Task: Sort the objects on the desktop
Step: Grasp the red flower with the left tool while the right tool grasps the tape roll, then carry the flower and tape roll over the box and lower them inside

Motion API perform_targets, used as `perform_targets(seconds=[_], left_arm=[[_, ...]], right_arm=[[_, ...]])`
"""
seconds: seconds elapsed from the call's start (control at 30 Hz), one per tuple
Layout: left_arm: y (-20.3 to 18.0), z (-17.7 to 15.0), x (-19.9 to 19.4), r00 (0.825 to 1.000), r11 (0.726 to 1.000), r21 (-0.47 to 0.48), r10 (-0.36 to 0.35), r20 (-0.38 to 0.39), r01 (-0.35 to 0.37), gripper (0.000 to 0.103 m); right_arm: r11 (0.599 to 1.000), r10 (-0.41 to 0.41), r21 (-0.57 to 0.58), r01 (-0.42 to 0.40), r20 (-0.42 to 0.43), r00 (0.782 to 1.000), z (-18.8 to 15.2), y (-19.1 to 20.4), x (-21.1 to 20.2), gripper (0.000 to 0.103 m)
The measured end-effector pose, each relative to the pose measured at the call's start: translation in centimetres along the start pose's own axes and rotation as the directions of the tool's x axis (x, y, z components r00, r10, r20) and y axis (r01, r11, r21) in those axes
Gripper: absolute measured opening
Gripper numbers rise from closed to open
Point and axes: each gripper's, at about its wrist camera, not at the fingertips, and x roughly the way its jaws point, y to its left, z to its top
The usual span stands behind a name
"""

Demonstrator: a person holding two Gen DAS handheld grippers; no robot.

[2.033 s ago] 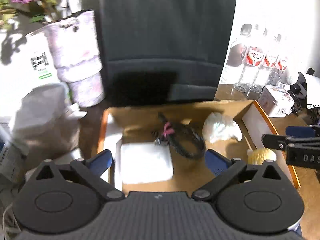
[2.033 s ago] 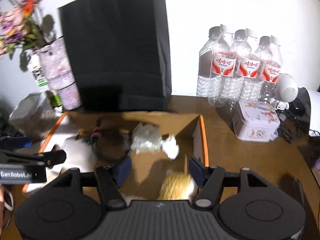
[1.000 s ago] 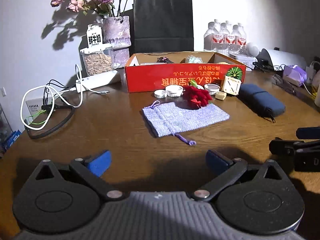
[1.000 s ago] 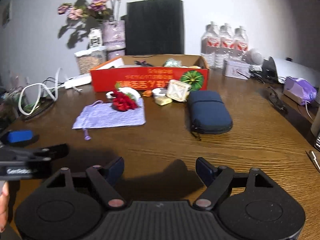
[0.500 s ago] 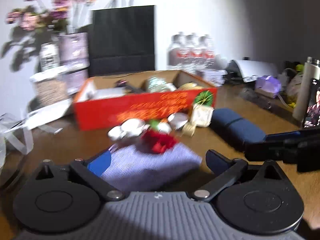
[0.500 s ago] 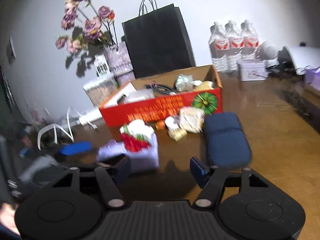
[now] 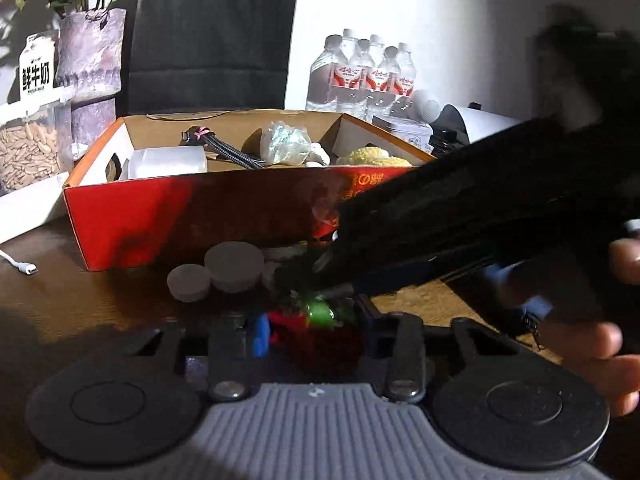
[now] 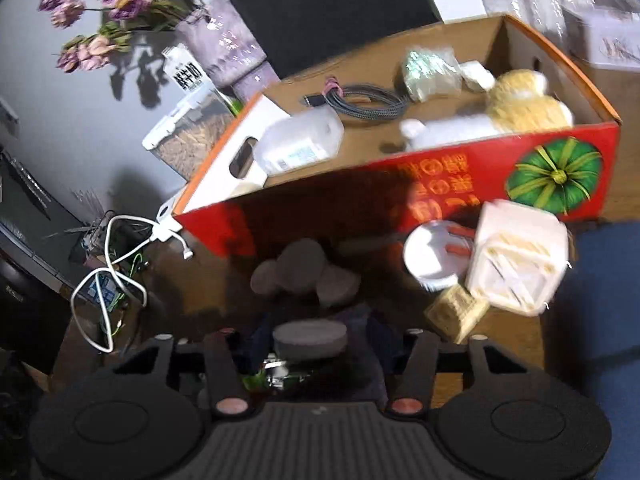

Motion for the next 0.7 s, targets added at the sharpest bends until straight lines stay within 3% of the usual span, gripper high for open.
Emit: perform_targets(seconds=[0.03,0.2,0.3,0.37,0.43,0.57,0.7], left_arm=[[0.0,0.0,-0.1,1.000,1.000,-0.001,-0.001,-0.004,0.001,0.041],[-0.1,-0.1,-0.5,1.000,1.000,-0.003,-0.003,-0.024,0.003,0.039],[-0.3,-0.1,-2.1,0.999,1.000,-0.013,0.014,-0.032,-0.015,0.037],[0.0,-0.4,-4.1,1.000,0.999,-0.041,0.015,-0.010,-0.016,0.037],[0.4,-0.8,-6.2,1.000,0.997,-0.076,0.011,0.007,-0.010,0.037],[1.2,-1.7,-10.3,0.999,0.986,-0.167,-0.004,0.035,0.009,0.037],[0.5,-3.1,-13.1,0.999,0.987,-0.160,0.036,0.040,-0.029,0.037]], right_arm=[[1.000,-0.005,0.003,0.005,-0.009,1.000,0.0,0.1,-0.1,0.038],[0.993,-0.059,-0.102,0.060,0.016,0.998,-1.0,1.5,-0.7,0.038],[0.967,-0.176,-0.165,0.193,0.114,0.978,-2.3,2.2,-1.9,0.038],[0.961,-0.189,-0.172,0.214,0.154,0.970,-3.1,2.2,-3.5,0.038],[0.957,-0.185,-0.190,0.221,0.190,0.964,-4.5,2.4,-5.3,0.038],[0.914,-0.248,-0.266,0.308,0.235,0.940,-8.5,3.6,-7.8,0.038],[0.922,-0.255,-0.233,0.311,0.240,0.937,-12.0,3.6,-10.5,0.038]])
